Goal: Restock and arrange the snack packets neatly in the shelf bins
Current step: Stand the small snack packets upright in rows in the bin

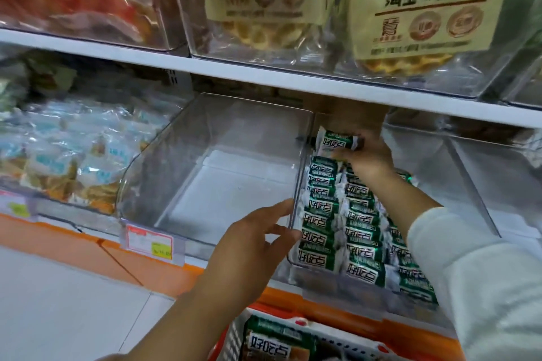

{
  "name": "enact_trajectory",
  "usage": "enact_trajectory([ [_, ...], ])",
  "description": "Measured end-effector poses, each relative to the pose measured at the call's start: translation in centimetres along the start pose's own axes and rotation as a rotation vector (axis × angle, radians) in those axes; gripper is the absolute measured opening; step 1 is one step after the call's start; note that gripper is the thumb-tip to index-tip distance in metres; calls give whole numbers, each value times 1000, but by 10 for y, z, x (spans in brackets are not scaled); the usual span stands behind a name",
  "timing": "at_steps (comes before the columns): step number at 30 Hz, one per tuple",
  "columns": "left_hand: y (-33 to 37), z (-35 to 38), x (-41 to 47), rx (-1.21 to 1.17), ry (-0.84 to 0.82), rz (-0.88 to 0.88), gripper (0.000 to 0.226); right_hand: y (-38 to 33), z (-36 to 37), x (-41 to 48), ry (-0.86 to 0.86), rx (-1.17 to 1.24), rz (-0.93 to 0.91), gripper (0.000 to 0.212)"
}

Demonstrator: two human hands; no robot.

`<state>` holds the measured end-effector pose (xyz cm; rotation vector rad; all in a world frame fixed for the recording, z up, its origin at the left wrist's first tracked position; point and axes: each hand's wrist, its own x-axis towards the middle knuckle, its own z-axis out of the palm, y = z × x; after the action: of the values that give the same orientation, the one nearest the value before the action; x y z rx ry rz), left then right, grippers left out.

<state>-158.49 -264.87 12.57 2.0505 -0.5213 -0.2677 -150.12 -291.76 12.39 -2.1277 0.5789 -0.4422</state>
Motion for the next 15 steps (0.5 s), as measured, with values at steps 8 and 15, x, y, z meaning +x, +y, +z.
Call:
enact_trajectory([
  [8, -2, 1, 0, -4, -15, -9, 45, 9, 22, 14, 3, -125, -63, 39],
  [15, -4, 3, -2, 6, 72, 28, 46, -2, 8, -14, 151, -46, -80, 66],
])
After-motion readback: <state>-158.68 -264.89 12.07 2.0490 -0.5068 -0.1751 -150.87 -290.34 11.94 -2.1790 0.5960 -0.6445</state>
